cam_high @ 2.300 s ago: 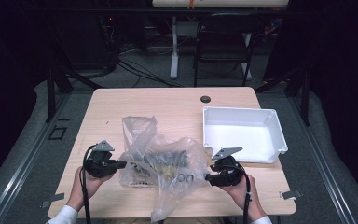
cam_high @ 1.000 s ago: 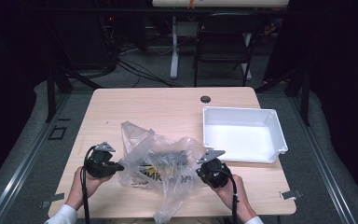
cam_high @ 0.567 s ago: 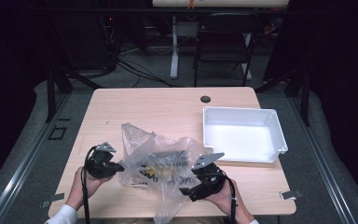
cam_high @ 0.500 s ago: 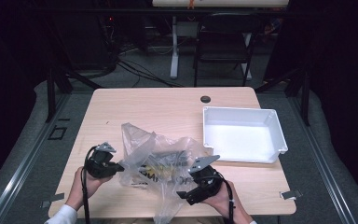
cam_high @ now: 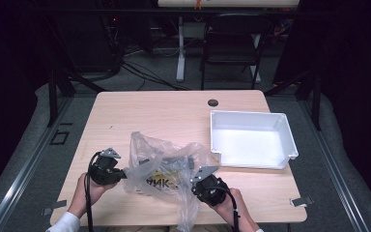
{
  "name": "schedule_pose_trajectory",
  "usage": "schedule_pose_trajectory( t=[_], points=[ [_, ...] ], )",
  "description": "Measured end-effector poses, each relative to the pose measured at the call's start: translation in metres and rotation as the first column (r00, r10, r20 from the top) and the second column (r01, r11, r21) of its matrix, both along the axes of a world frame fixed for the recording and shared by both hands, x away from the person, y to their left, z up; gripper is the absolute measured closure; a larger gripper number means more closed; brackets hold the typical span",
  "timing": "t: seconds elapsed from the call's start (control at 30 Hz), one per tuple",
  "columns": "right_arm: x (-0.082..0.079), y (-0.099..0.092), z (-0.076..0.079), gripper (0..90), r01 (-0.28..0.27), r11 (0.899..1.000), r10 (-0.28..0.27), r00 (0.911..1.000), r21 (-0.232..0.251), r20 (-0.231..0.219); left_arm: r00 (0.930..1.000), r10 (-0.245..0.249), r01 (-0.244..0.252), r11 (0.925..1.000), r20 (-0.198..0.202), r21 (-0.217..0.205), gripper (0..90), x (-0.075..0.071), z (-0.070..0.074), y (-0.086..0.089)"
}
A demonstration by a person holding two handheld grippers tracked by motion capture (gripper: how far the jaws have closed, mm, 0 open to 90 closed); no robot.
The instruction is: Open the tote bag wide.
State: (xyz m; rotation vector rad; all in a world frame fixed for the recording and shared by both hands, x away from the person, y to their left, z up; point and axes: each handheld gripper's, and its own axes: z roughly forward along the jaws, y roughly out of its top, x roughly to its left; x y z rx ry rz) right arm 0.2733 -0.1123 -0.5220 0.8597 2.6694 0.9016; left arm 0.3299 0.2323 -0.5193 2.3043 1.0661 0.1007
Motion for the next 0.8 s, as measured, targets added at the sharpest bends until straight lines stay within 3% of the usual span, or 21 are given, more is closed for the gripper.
schedule_pose_trajectory(
  t=[0.13,0.27,0.37,0.47,0.67,0.7,0.8],
  points=[
    [0.003,-0.008,0.005,90.0,0.043,0.999,-0.043,0.9985,-0.001,0.033,1.0000,0.002,-0.002,1.0000,-0.007,0.008,90.0,0.001,-0.001,0.001],
    [0.009,-0.021,0.011,90.0,0.111,0.994,-0.112,0.9915,0.023,0.065,0.9998,0.013,-0.013,0.9998,-0.016,0.016,90.0,0.001,-0.002,0.003],
    [0.012,-0.028,0.011,90.0,0.137,0.990,-0.139,0.9880,0.034,0.067,0.9995,0.020,-0.019,0.9996,-0.024,0.021,90.0,0.002,-0.003,0.006],
    [0.017,-0.040,0.013,90.0,0.192,0.981,-0.194,0.9780,0.035,0.076,0.9990,0.025,-0.024,0.9993,-0.037,0.028,90.0,0.004,-0.004,0.008],
    [0.021,-0.051,0.014,90.0,0.240,0.970,-0.243,0.9657,0.036,0.092,0.9974,0.045,-0.043,0.9981,-0.056,0.044,90.0,0.007,-0.008,0.012],
    [0.023,-0.053,0.014,90.0,0.261,0.965,-0.262,0.9593,0.027,0.105,0.9973,0.047,-0.044,0.9978,-0.056,0.050,90.0,0.007,-0.008,0.013],
    [0.025,-0.056,0.012,90.0,0.286,0.958,-0.285,0.9522,0.001,0.111,0.9960,0.055,-0.051,0.9965,-0.070,0.067,90.0,0.009,-0.011,0.015]
  ],
)
